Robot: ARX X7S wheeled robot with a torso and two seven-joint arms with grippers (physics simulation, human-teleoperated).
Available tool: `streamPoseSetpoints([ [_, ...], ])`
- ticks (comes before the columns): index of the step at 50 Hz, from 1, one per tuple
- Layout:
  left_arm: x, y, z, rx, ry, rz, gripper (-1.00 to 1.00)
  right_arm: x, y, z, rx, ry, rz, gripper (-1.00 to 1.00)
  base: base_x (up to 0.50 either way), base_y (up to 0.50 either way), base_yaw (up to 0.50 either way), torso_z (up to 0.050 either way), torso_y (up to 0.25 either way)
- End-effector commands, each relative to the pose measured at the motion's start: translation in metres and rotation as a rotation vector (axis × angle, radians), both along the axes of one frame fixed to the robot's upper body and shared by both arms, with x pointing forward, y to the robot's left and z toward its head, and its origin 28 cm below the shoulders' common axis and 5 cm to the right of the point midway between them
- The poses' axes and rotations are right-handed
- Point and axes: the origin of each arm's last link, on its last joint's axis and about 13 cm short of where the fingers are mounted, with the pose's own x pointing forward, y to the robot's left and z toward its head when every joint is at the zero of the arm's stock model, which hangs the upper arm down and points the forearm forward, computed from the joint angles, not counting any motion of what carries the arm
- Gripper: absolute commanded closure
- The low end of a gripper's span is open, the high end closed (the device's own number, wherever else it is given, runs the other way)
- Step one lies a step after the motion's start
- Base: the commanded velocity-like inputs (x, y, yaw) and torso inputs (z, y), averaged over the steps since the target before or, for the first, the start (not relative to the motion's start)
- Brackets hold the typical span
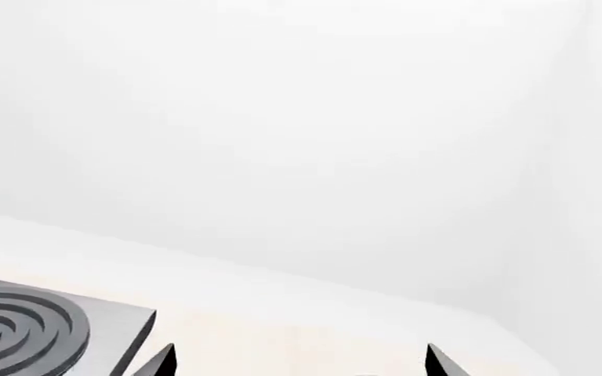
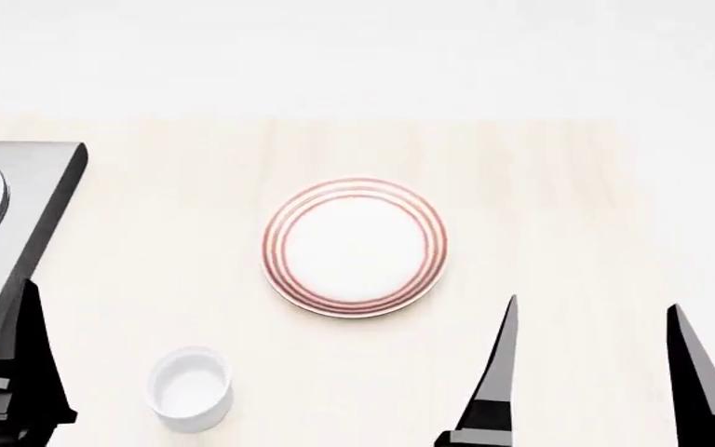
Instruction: Pick the akita bowl on the cookies box and place it on the plate.
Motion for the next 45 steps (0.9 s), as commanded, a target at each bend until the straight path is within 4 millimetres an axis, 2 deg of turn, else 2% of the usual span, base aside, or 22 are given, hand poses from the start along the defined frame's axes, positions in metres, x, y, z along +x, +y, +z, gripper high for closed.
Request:
streamPoseSetpoints([
  [1,0.0006,0.0012,0.0006,-0.003,-0.006,0.011,-1.0,-0.0002,-0.0004,0.0006,-0.002,-0.002,-0.001,-1.0,0.0,0.0,0.0,0.0,-0.25],
  [35,-0.0002,-0.0013,0.0032,0.041,-0.019,0.011,-1.0,0.0007,-0.0044,0.003,0.001,-0.009,-0.017,-1.0,0.0,0.0,0.0,0.0,-0.25],
  [45,0.0022,-0.001,0.0035,0.063,0.051,0.03,-1.0,0.001,-0.0044,0.0067,0.008,0.014,0.03,-1.0,0.0,0.0,0.0,0.0,0.0],
])
